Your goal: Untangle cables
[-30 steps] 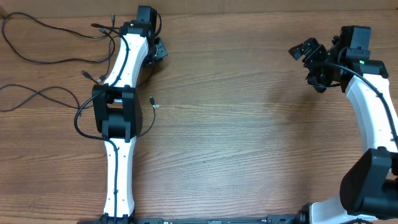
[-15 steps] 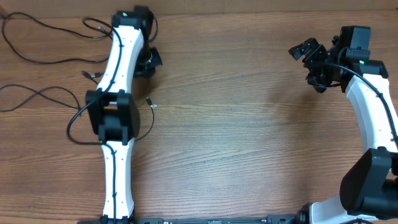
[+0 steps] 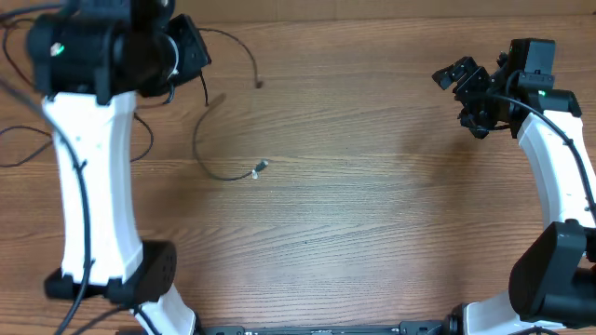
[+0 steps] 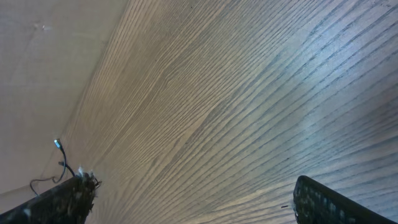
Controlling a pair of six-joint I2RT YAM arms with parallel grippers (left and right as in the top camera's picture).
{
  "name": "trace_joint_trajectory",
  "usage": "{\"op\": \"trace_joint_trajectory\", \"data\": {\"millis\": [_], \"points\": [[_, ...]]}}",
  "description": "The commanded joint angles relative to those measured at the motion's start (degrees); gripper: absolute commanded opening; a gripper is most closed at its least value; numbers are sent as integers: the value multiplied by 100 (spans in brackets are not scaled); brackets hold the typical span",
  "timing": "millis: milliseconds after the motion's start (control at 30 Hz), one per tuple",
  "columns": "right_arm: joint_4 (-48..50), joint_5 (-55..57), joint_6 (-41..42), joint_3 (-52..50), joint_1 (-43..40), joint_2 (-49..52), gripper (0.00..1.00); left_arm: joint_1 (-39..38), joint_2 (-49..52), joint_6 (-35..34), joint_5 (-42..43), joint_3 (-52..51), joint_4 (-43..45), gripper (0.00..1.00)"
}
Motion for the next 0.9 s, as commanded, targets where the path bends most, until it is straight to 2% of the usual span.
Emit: {"op": "trace_joint_trajectory", "data": {"millis": [0,167,400,567,733,867], "points": [[17,59,-48,66,-17,-59,100,199,-487,-481,516,13,-260,4],[17,57,-48,66,-17,-59,100,264,-1152,-610,603,11,-260,4],[17,59,-48,66,-17,-59,100,295,-1792,-761,-127,-177,-260,4],[17,57,-48,66,-17,-59,100,492,-2085,-872,-566,-1108,-260,4],[17,57,-48,66,-17,-59,100,1176,-2120,-1213,-1156,-2149,-260,4],[17,57,-48,66,-17,-59,100,1958,-2118,-1331,-1202,-2771,-260,4]]}}
